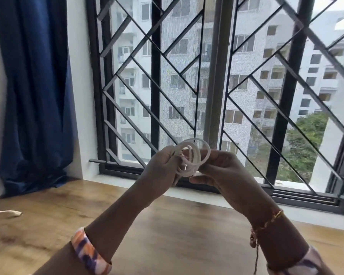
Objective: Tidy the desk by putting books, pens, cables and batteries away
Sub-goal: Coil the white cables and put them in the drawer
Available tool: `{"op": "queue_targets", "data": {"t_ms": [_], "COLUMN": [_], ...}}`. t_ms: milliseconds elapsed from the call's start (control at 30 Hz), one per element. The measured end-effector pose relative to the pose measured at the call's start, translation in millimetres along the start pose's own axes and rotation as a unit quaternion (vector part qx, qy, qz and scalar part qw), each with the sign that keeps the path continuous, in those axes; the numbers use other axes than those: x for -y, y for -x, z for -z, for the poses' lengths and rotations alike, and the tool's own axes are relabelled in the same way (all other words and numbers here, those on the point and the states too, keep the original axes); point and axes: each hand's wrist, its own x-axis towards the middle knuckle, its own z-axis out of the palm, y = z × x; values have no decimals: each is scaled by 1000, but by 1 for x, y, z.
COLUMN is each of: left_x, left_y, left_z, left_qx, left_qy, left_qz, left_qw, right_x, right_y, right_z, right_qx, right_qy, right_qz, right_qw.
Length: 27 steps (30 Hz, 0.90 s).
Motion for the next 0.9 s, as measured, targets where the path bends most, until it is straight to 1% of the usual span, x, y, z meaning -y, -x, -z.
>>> {"op": "queue_targets", "data": {"t_ms": [100,167,233,367,467,567,600,633,667,700,733,767,800,833,867,900], "left_x": [2,4,5,3,0,0,-2,-3,-6,-10,-13,-16,-18,-18,-17,-14], "left_y": [-1,-3,-5,-5,-5,-6,-6,-7,-8,-8,-10,-12,-15,-18,-22,-25], "left_z": [-2,-1,2,7,11,17,18,19,19,18,15,12,9,6,4,2], "left_qx": [-50,-94,-131,-157,-156,-149,-145,-141,-136,-133,-130,-130,-133,-140,-153,-176], "left_qy": [-84,-162,-218,-263,-270,-270,-255,-218,-139,-35,71,159,227,273,281,235], "left_qz": [-27,-39,-40,-50,-56,-58,-46,-23,15,66,125,169,195,203,198,179], "left_qw": [995,982,966,951,949,949,955,965,981,988,981,964,945,930,927,939], "right_x": [3,5,8,9,9,7,6,4,0,-4,-8,-15,-20,-22,-21,-20], "right_y": [1,0,-1,-1,-3,-2,-1,-1,-2,-3,-2,-2,0,4,8,12], "right_z": [-2,-2,-1,4,6,10,8,7,5,3,-1,-6,-14,-25,-35,-44], "right_qx": [0,-26,-35,-22,-48,-75,-95,-113,-131,-149,-157,-146,-121,-93,-67,-58], "right_qy": [-60,-120,-175,-263,-278,-270,-241,-196,-132,-25,136,322,486,593,645,652], "right_qz": [-29,-52,-81,-134,-149,-134,-121,-102,-87,-63,-21,33,72,92,91,95], "right_qw": [998,991,981,955,948,950,958,969,979,987,978,935,863,794,756,750]}}
